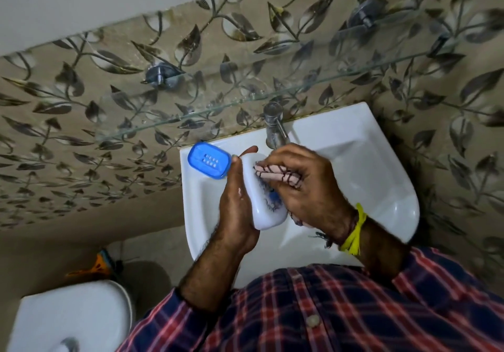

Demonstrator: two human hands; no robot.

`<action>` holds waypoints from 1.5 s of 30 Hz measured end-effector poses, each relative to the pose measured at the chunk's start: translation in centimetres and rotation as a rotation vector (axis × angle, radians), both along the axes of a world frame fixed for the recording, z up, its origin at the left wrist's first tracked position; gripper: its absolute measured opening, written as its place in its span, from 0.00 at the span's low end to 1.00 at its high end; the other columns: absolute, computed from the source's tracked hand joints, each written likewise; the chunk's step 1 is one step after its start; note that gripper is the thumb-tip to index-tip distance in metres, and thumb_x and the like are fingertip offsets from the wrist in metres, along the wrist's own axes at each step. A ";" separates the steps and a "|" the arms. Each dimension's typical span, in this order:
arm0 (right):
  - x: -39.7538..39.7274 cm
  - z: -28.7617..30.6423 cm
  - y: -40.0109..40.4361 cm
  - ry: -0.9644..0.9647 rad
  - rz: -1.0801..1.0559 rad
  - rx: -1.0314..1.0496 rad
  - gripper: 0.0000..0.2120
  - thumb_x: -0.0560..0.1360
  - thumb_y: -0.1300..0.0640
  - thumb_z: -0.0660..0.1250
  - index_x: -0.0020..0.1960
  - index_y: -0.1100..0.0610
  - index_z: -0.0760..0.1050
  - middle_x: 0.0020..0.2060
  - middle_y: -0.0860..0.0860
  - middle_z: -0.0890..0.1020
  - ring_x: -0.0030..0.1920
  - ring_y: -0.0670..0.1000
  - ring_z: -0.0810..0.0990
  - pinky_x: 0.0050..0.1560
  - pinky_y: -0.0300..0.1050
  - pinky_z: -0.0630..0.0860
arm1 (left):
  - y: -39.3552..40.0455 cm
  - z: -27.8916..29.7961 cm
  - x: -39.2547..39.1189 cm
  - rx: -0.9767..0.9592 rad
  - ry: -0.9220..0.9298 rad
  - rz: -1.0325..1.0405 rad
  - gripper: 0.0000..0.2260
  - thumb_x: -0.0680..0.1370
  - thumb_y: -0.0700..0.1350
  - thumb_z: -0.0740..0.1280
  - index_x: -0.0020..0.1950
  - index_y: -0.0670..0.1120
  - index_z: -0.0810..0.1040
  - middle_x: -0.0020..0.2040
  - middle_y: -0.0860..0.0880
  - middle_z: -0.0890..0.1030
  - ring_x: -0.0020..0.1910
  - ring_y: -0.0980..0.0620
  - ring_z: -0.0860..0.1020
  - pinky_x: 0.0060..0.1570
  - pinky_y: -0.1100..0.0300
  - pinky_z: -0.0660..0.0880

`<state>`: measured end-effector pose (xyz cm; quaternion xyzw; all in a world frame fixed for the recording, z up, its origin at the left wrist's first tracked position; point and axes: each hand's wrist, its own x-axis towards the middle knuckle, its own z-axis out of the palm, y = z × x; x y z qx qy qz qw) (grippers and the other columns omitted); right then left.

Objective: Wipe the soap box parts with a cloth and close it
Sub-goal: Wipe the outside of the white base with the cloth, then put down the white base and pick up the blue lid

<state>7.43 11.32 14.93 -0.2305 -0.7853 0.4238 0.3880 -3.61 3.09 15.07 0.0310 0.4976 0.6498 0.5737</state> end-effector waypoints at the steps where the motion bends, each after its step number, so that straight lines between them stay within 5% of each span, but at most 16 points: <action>1: 0.2 -0.1 -0.1 0.009 0.041 0.012 0.11 0.70 0.71 0.73 0.51 0.62 0.84 0.46 0.53 0.83 0.49 0.51 0.82 0.53 0.48 0.80 | 0.0 -0.1 -0.1 -0.005 0.002 0.016 0.26 0.80 0.61 0.60 0.75 0.50 0.74 0.64 0.43 0.81 0.63 0.44 0.79 0.67 0.46 0.73; 4: 1.2 -0.6 -0.3 -0.040 0.123 -0.005 0.08 0.72 0.67 0.75 0.50 0.62 0.84 0.46 0.53 0.83 0.49 0.52 0.83 0.53 0.52 0.80 | -0.1 0.1 -0.1 0.016 0.010 0.071 0.30 0.75 0.64 0.62 0.74 0.52 0.72 0.61 0.41 0.80 0.60 0.42 0.78 0.69 0.42 0.71; 8: 2.0 -1.0 0.4 -0.158 0.013 -0.033 0.07 0.70 0.66 0.76 0.48 0.60 0.85 0.43 0.51 0.84 0.46 0.50 0.84 0.49 0.52 0.81 | -0.2 0.0 0.1 -0.034 0.009 0.121 0.32 0.73 0.56 0.67 0.74 0.41 0.71 0.58 0.40 0.78 0.53 0.44 0.79 0.56 0.51 0.76; 12: 3.1 -1.2 1.0 -0.004 -0.217 -0.218 0.09 0.69 0.68 0.77 0.47 0.59 0.85 0.43 0.49 0.86 0.47 0.46 0.85 0.52 0.40 0.81 | -0.5 -0.8 -0.1 -0.088 0.011 0.163 0.34 0.69 0.57 0.69 0.70 0.39 0.76 0.57 0.39 0.82 0.54 0.42 0.80 0.56 0.50 0.77; 17: 4.8 -1.7 1.3 0.130 -0.361 -0.536 0.09 0.71 0.67 0.76 0.47 0.55 0.86 0.43 0.47 0.88 0.46 0.46 0.87 0.51 0.37 0.82 | -1.9 -2.4 -0.2 -0.117 -0.083 0.126 0.26 0.69 0.58 0.70 0.59 0.42 0.82 0.52 0.41 0.83 0.54 0.41 0.80 0.62 0.47 0.73; 21: 5.4 -2.6 0.4 0.154 -0.392 -0.679 0.10 0.70 0.67 0.76 0.45 0.53 0.86 0.42 0.50 0.89 0.43 0.49 0.87 0.46 0.39 0.81 | -2.5 -2.9 -0.1 -0.164 -0.009 0.087 0.21 0.65 0.56 0.71 0.52 0.45 0.85 0.49 0.41 0.84 0.47 0.44 0.83 0.52 0.50 0.79; 24: 5.7 -3.0 -0.4 0.133 -0.377 -0.695 0.10 0.70 0.67 0.77 0.45 0.53 0.86 0.43 0.50 0.88 0.47 0.51 0.87 0.50 0.42 0.82 | -1.4 -3.3 -0.4 -0.280 0.238 0.013 0.30 0.69 0.58 0.75 0.68 0.49 0.73 0.54 0.45 0.83 0.50 0.47 0.81 0.47 0.54 0.78; 28: 5.4 -3.0 -0.9 0.111 -0.352 -0.670 0.12 0.69 0.67 0.77 0.44 0.51 0.86 0.43 0.49 0.88 0.47 0.49 0.87 0.51 0.39 0.82 | 1.8 -5.5 -1.6 -0.395 0.705 -0.094 0.38 0.74 0.55 0.77 0.76 0.50 0.58 0.68 0.47 0.74 0.63 0.47 0.76 0.64 0.53 0.73; 34: 3.5 -1.9 -0.1 0.081 -0.347 -0.649 0.14 0.71 0.68 0.76 0.40 0.48 0.85 0.39 0.45 0.88 0.42 0.44 0.87 0.44 0.34 0.81 | 7.0 -8.7 -4.9 -0.636 1.224 -0.297 0.39 0.70 0.60 0.78 0.71 0.40 0.69 0.67 0.39 0.73 0.68 0.38 0.72 0.63 0.50 0.71; 45: 2.9 -2.0 1.5 0.104 -0.456 -0.625 0.08 0.71 0.67 0.76 0.47 0.56 0.85 0.42 0.48 0.88 0.45 0.46 0.87 0.48 0.36 0.81 | 10.4 -11.9 -8.1 -0.712 1.644 -0.453 0.42 0.69 0.63 0.77 0.72 0.40 0.66 0.66 0.39 0.73 0.64 0.38 0.73 0.59 0.46 0.72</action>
